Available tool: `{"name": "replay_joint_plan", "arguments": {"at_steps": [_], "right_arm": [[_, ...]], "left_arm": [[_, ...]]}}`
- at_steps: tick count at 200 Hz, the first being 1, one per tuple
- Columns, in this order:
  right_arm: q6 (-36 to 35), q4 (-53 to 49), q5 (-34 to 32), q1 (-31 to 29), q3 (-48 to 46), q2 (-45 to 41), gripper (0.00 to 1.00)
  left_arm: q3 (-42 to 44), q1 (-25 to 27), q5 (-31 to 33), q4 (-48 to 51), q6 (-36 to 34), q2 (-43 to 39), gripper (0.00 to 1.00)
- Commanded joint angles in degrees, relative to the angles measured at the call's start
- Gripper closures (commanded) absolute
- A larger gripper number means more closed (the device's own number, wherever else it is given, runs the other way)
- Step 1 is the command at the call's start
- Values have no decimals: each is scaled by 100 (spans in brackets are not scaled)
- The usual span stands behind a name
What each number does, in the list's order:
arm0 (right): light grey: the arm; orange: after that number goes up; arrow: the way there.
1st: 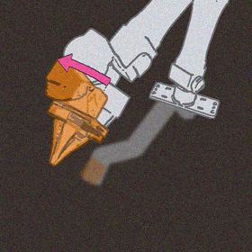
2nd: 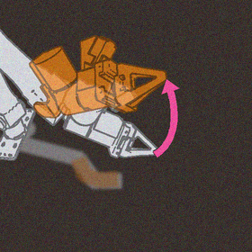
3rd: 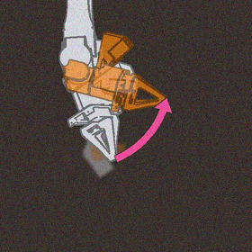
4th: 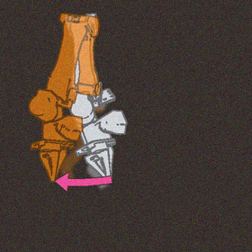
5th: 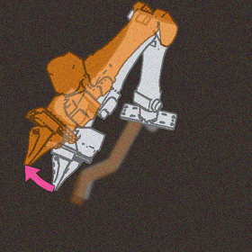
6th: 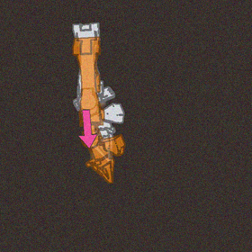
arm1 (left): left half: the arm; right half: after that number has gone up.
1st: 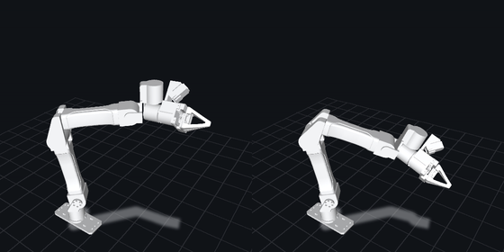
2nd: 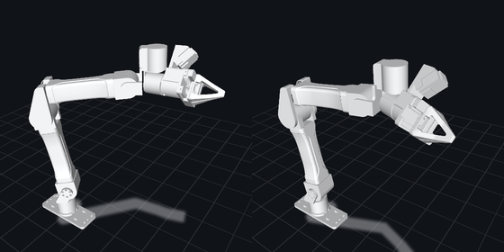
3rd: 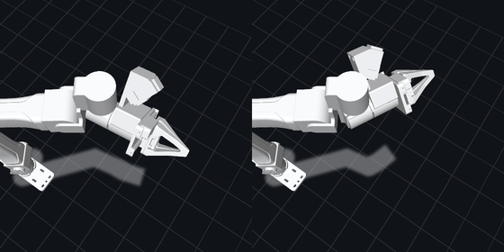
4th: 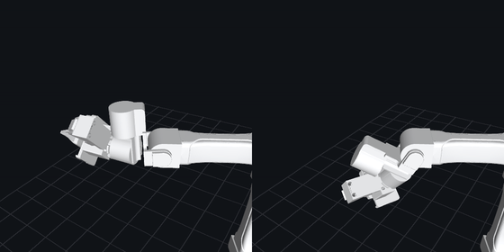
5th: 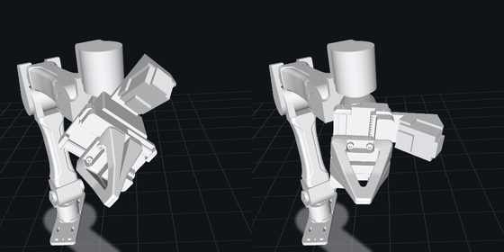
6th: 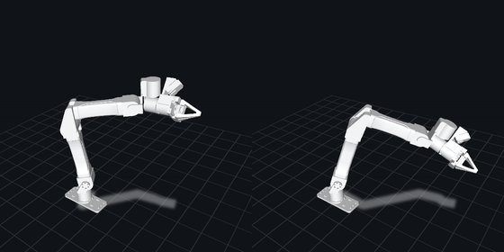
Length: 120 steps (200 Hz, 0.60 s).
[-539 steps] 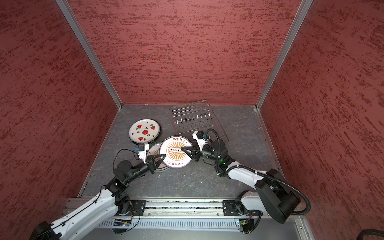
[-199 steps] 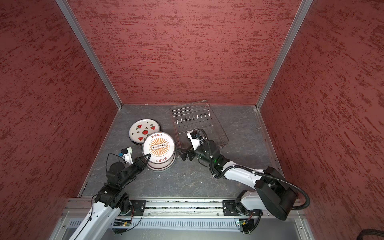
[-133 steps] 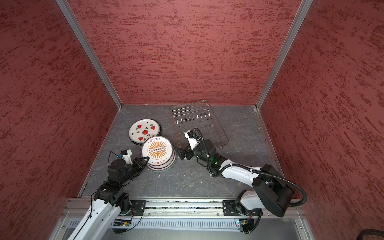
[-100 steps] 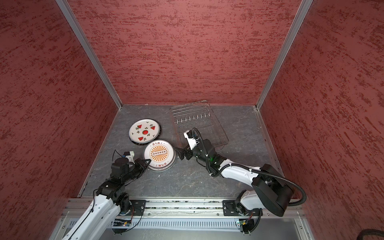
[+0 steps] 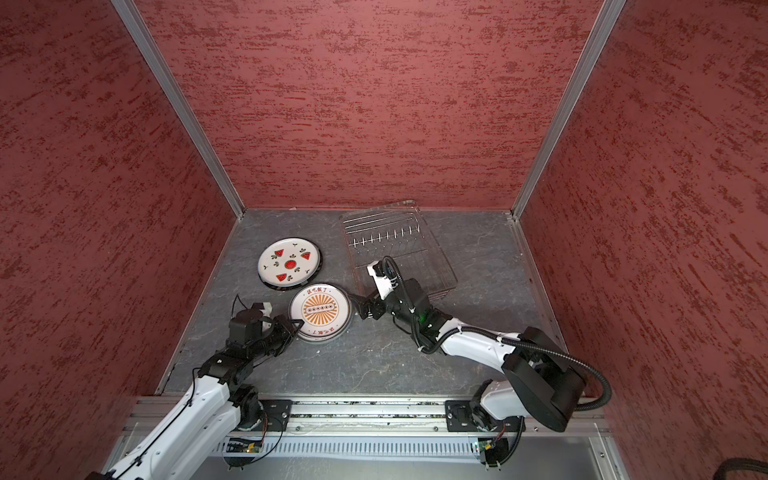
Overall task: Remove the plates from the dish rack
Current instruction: 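Press the plate flat onto the stack with the left gripper and open it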
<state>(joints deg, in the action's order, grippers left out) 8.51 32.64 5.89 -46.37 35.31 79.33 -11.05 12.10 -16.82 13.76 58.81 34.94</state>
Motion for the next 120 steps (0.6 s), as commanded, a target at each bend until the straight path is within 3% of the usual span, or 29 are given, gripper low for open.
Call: {"name": "replay_joint_plan", "arguments": {"at_steps": [1,89,115,120], "right_arm": [[-117,-15,-172,-48,178,4,1],[-111,-12,-246,-65,200,73,1],[-94,-57,-186,-65,248,100,1],[-90,-30,-160,-65,240,96,1]], "left_arm": [[-187,-50,-6,-169,84,-28,92],[-187,-67,141,-41,43,-55,71],[-229,-64,410,151,30,-125,62],[-245,-59,478,217,10,-147,54]]}}
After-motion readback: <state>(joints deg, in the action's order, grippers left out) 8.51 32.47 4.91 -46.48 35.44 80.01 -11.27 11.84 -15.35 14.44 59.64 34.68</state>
